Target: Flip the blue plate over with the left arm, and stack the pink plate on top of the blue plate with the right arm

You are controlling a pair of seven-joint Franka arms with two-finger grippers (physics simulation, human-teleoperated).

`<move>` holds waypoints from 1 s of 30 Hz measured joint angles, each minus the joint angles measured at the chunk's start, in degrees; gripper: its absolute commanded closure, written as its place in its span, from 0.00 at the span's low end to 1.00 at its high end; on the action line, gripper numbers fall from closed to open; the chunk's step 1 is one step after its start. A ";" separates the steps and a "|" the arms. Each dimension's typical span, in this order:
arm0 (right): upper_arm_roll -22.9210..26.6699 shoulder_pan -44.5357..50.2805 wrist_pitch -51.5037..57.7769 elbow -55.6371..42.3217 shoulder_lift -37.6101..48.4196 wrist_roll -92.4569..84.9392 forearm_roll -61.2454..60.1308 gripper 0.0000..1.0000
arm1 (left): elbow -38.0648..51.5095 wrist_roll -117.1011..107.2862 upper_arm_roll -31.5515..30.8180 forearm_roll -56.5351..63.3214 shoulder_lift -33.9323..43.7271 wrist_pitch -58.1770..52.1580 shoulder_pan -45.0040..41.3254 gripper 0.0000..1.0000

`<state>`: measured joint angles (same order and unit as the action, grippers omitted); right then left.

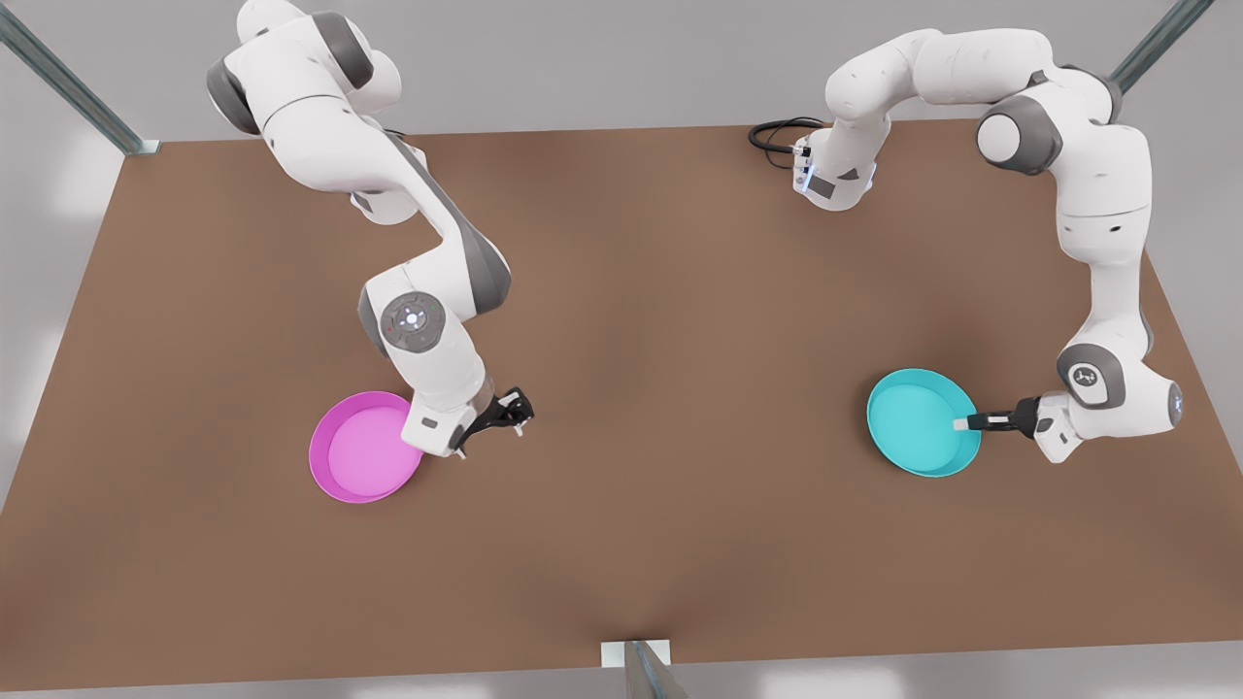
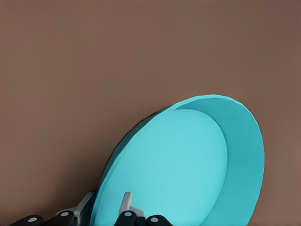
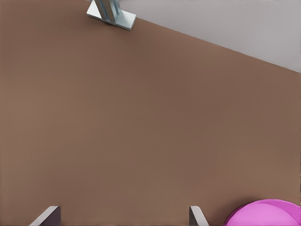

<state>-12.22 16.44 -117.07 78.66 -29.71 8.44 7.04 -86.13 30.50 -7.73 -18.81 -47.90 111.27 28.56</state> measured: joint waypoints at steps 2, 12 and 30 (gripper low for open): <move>0.00 0.00 0.00 0.00 -0.03 0.00 0.05 0.00 | 0.00 0.00 0.00 0.00 0.00 0.00 0.00 0.59; 0.00 0.07 0.00 0.00 0.00 0.00 0.08 0.00 | 0.00 0.00 0.00 -0.01 -0.35 -0.08 0.00 0.67; 0.00 0.00 0.00 -0.18 -0.06 -0.09 0.87 0.00 | 0.18 -0.22 -0.01 0.67 -0.35 -0.03 0.00 0.73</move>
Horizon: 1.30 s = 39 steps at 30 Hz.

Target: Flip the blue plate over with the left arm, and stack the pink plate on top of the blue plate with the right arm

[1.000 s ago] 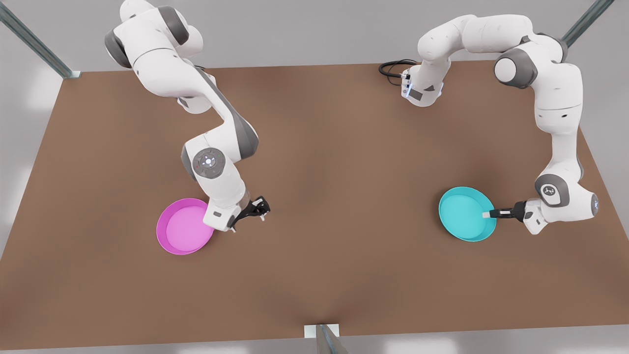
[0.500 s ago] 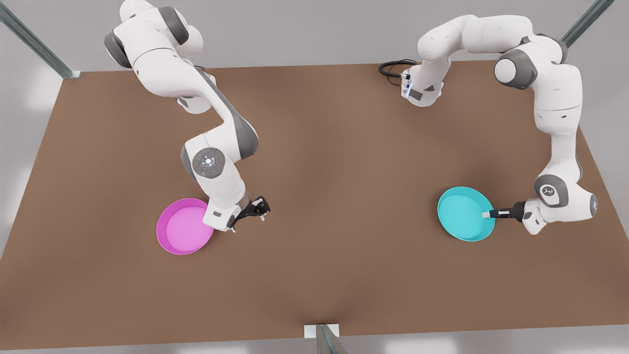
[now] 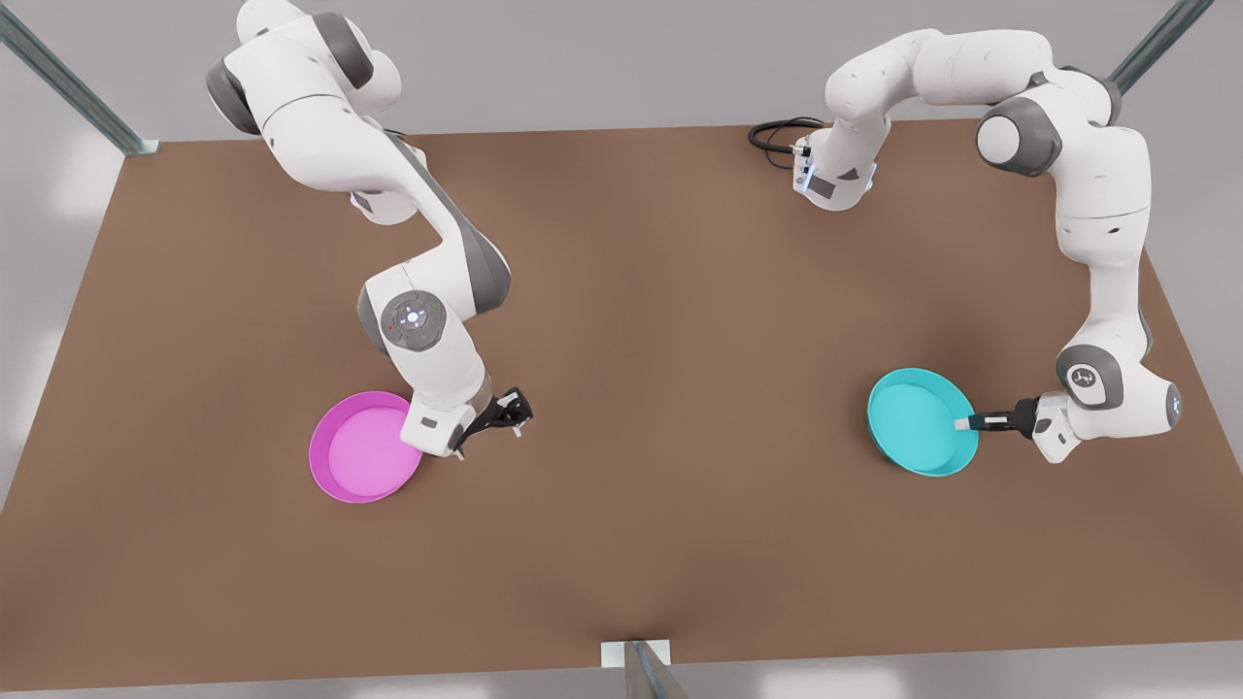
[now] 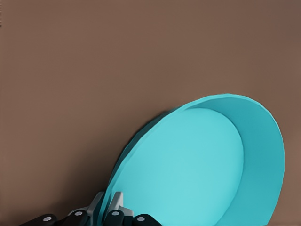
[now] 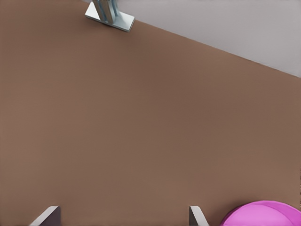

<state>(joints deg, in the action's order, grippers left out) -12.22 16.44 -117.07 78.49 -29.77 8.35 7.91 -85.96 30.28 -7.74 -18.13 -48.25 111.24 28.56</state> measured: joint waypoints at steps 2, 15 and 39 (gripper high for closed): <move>0.00 0.00 0.00 -0.01 -0.01 0.00 0.00 0.00 | 0.00 0.04 -0.01 0.71 0.00 0.04 0.00 0.73; 0.00 0.00 0.00 0.00 -0.01 -0.09 -0.09 0.00 | 0.44 -1.05 -0.08 3.71 1.66 -2.09 -0.24 0.77; -0.17 -38.84 9.25 9.59 0.14 -14.76 -10.28 0.00 | 23.44 -36.00 0.06 27.87 3.87 -30.07 -27.60 0.79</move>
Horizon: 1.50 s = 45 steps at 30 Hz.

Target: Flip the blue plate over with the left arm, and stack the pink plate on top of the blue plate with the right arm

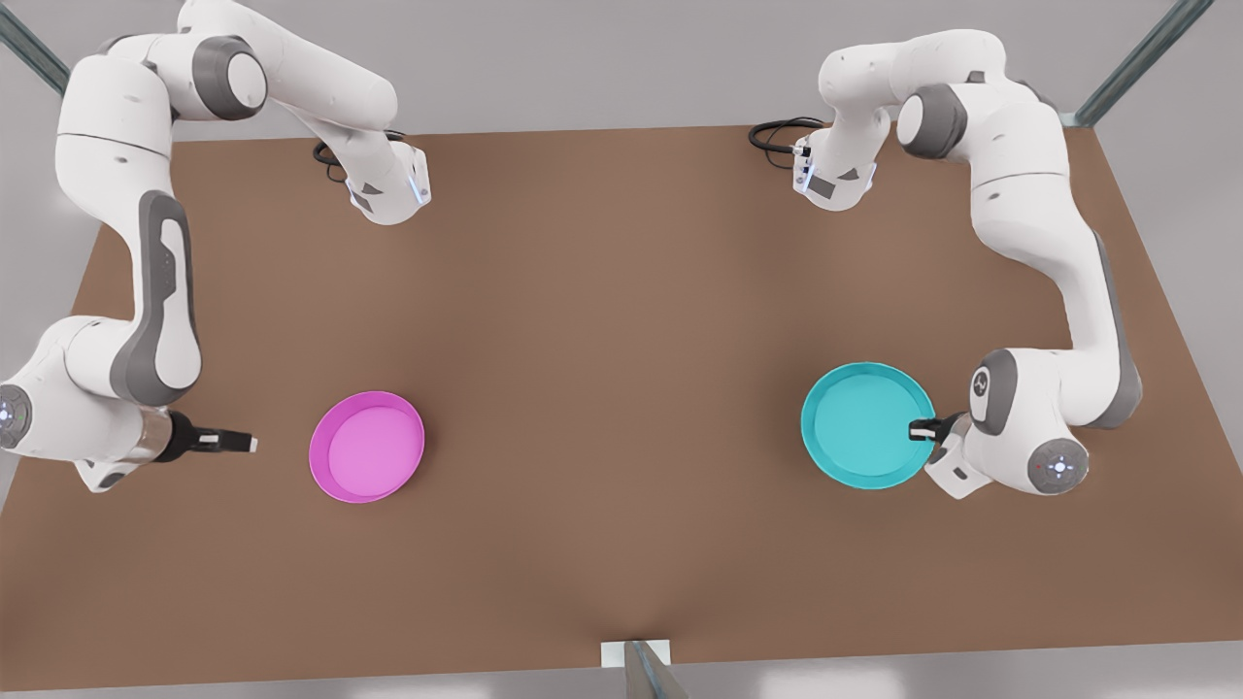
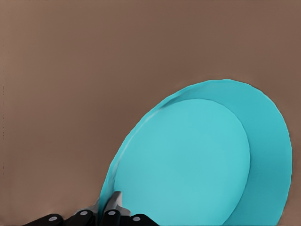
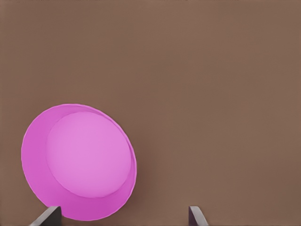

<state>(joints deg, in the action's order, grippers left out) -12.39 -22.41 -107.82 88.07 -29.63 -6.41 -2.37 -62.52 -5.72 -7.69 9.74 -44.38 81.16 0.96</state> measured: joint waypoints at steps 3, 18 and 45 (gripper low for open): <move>0.09 1.64 -4.40 4.79 -0.11 0.00 -1.37 0.00 | 1.66 -6.88 0.07 10.62 0.61 -5.48 -7.29 0.79; 0.00 4.03 -14.46 7.38 -7.92 -5.58 -1.41 0.00 | -1.38 -20.29 0.18 56.29 -5.38 -24.69 -36.06 0.79; 0.08 2.02 -13.80 7.82 -11.94 -12.76 -6.05 0.00 | 1.11 -21.85 -0.14 59.24 -20.37 -40.77 -55.89 0.79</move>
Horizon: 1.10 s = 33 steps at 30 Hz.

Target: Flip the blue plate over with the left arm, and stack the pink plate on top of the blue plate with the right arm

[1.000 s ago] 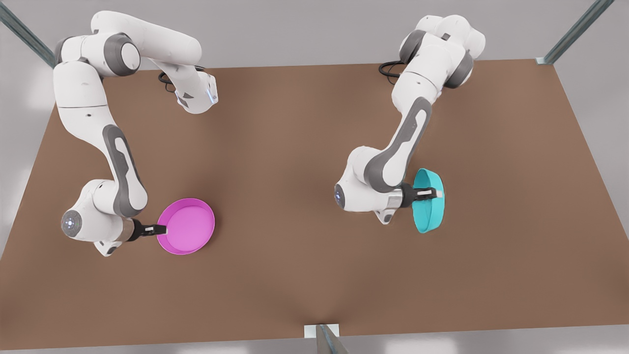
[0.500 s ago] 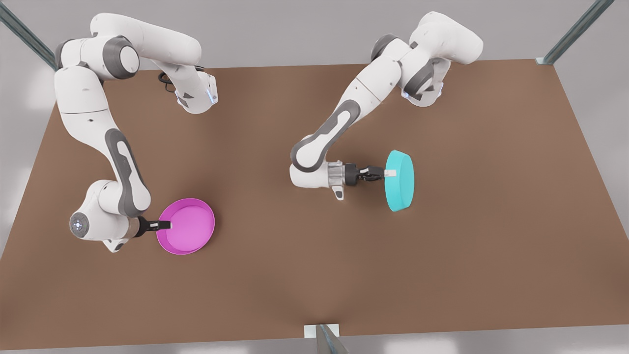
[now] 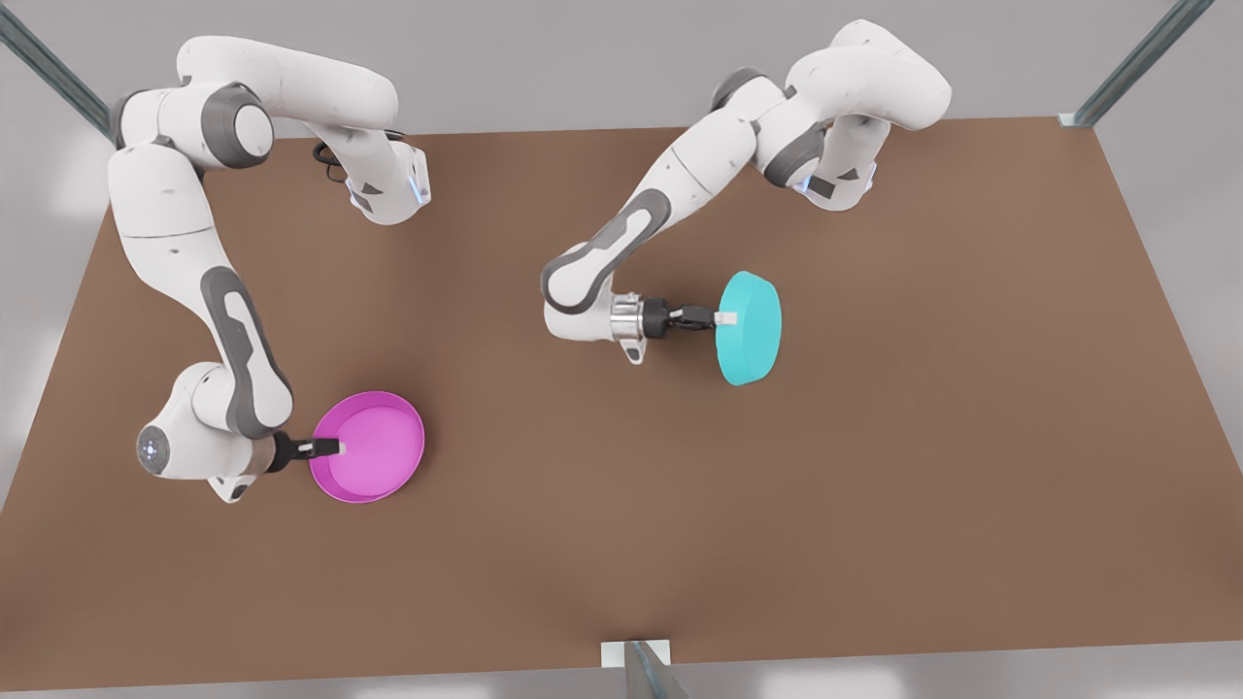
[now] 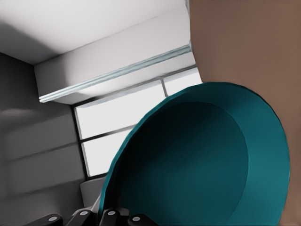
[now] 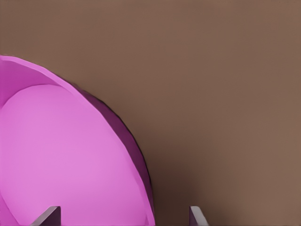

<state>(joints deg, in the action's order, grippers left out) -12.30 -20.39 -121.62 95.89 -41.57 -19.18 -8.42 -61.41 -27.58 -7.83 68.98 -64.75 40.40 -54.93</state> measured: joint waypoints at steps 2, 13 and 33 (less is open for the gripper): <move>0.00 0.18 -0.03 0.00 -0.07 0.28 -0.02 0.00 | 1.07 0.11 -0.54 -0.17 -1.24 0.10 -0.07 0.79; 0.00 0.44 -0.20 0.06 -0.18 0.28 -0.02 0.28 | 1.85 0.09 -0.54 -0.42 -2.75 0.34 -0.97 0.37; 0.00 0.58 -0.20 -0.09 -0.53 0.30 0.34 0.55 | 12.89 -0.45 -9.58 -6.32 -8.19 1.82 -4.56 0.00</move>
<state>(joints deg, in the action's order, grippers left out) -12.30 -19.81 -121.82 95.80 -42.10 -18.88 -8.08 -48.52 -28.03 -17.41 62.66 -72.94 42.21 -59.49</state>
